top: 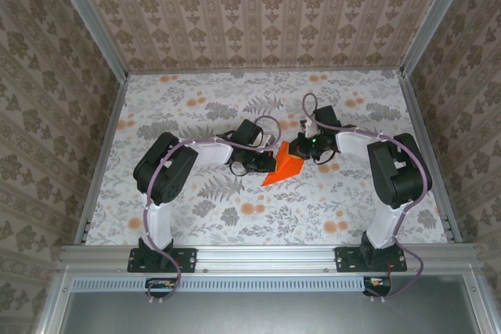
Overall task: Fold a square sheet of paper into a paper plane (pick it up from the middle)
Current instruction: Fourth fold the wing at the center of the table.
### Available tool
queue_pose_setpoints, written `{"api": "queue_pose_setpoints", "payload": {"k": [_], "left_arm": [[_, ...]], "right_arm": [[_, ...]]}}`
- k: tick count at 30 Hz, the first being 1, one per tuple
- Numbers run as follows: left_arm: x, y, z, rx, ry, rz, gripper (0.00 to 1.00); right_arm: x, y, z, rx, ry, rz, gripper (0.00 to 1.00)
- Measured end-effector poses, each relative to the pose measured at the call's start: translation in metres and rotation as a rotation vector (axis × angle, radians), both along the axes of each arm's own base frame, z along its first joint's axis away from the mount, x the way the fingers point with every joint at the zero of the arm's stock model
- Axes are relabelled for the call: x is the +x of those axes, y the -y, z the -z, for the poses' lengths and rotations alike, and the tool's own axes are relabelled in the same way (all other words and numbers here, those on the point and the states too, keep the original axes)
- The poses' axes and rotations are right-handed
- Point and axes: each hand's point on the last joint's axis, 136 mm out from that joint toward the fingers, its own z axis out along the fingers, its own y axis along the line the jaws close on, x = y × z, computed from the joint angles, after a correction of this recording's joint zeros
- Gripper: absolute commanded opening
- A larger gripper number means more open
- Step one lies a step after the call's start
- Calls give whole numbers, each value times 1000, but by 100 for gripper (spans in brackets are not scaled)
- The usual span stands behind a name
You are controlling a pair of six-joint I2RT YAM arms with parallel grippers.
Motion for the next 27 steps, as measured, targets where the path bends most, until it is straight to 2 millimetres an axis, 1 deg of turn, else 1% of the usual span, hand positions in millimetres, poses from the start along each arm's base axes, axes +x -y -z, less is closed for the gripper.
{"api": "queue_pose_setpoints", "payload": {"k": [2,4,7,8,10,12,16,22,27], "left_arm": [[0,0,0,2,-1,1,0],[0,0,0,2,0,3,0],[0,0,0,3,-1,3,0],[0,0,0,3,-1,3,0],[0,0,0,4,-1,3,0],[0,0,0,4,-1,4,0],[-1,0,0,5,-2,4,0],[-1,-1,1,5,5,13,0],[-1,-1,1,6,14,23,0]], "right_arm": [[-10,-10,7,2,-23,-26,3],[-15,-17,10,7,-32,-47,3],[-12,-21,15,19,-21,-56,3],[-11,-20,19,16,-26,-56,3],[-10,-15,28,11,-44,-45,2],[-7,-10,30,31,-53,-35,2],[3,5,30,53,-61,8,2],[24,32,30,70,-68,105,3],[34,43,29,95,-84,153,4]]}}
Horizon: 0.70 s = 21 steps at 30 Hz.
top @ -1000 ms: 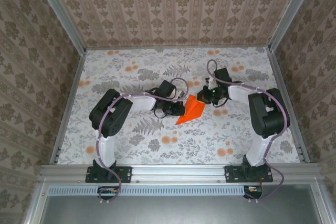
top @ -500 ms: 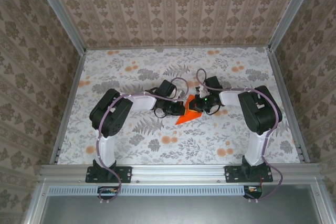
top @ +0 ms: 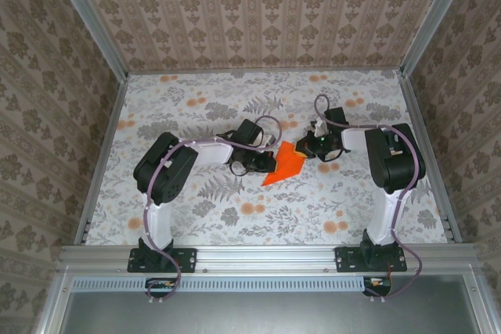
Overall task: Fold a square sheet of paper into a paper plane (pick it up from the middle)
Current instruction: Fourth fold the wing at the center of the table.
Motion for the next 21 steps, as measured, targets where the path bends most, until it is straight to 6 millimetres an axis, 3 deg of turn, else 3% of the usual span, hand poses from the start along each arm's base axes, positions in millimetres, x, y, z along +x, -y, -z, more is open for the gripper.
{"api": "queue_pose_setpoints", "payload": {"k": [7,12,16,21], "left_arm": [[-2,-1,0,6,-3,9,0],[-3,-2,0,13,-9,14,0],[-4,-2,-1,22,-10,26,0],[-5,-4,-1,32,-1,52,0]], "right_arm": [[25,40,-1,-32,18,130,4],[29,46,-10,-41,56,165,5],[8,27,-22,-21,79,142,6],[-21,-23,-19,12,46,43,6]]}}
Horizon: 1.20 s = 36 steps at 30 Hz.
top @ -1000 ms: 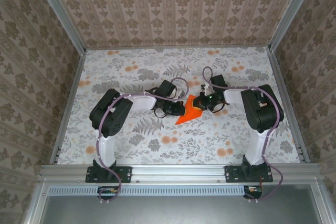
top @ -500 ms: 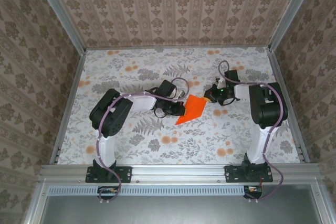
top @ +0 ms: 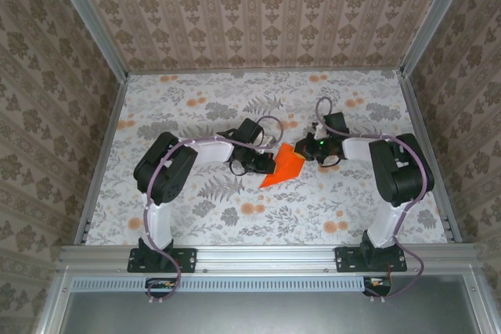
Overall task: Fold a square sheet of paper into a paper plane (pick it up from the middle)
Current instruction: Fourth fold the wing at the center of the table.
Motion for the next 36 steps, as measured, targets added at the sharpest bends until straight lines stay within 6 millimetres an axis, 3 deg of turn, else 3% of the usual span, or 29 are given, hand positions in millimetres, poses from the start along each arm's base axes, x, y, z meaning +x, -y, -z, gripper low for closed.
{"api": "queue_pose_setpoints", "payload": {"k": [4,10,13,18,24,31,36], "left_arm": [[-1,-1,0,1,14,29,0],[-2,-1,-2,4,23,53,0],[-1,-1,-3,11,11,36,9],[0,2,-13,21,-24,-71,16],[-3,14,-48,-26,-8,-266,18],[-10,9,-37,-35,-78,-439,17],[-11,17,-36,-54,-102,-500,17]], "right_arm": [[-11,-23,10,20,-36,-44,6],[-13,-25,18,28,-65,-45,4],[-13,-23,20,13,-69,-41,4],[-13,-22,21,0,-72,-37,4],[-13,-21,22,-5,-76,-32,4],[-13,-21,22,-6,-80,-29,4],[-13,-21,22,-5,-83,-27,4]]}}
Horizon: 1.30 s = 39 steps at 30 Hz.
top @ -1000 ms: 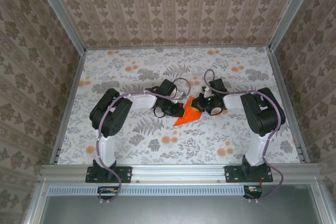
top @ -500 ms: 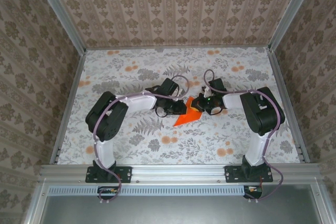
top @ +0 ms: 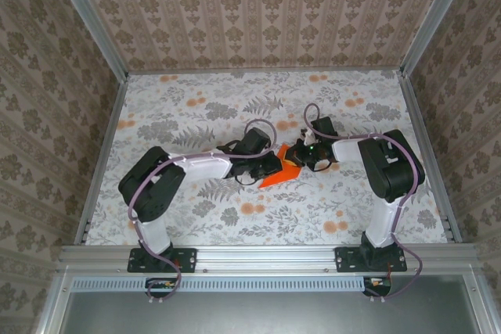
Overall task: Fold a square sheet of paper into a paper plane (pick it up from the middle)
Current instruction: Fourth fold the wing at the center of the table.
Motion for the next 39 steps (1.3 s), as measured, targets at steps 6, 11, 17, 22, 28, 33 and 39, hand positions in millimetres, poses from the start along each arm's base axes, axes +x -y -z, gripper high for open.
{"api": "queue_pose_setpoints", "payload": {"k": [6,11,17,22,28,33,39], "left_arm": [[-7,-12,20,24,-49,-85,16],[-9,-19,29,36,-73,-138,16],[-9,-21,32,24,-83,-170,16],[-10,-26,33,17,-84,-196,16],[-12,-32,34,17,-86,-220,16],[-14,-35,35,9,-90,-234,16],[-17,-42,35,4,-87,-252,16]], "right_arm": [[0,0,0,-2,-9,-1,4],[-1,0,1,-3,-13,0,4],[-1,0,2,-5,-19,0,4],[-1,0,2,-4,-25,-1,4],[-1,0,2,-5,-28,-3,4],[-1,0,2,-3,-30,-5,4],[-1,1,2,-3,-35,-7,4]]}}
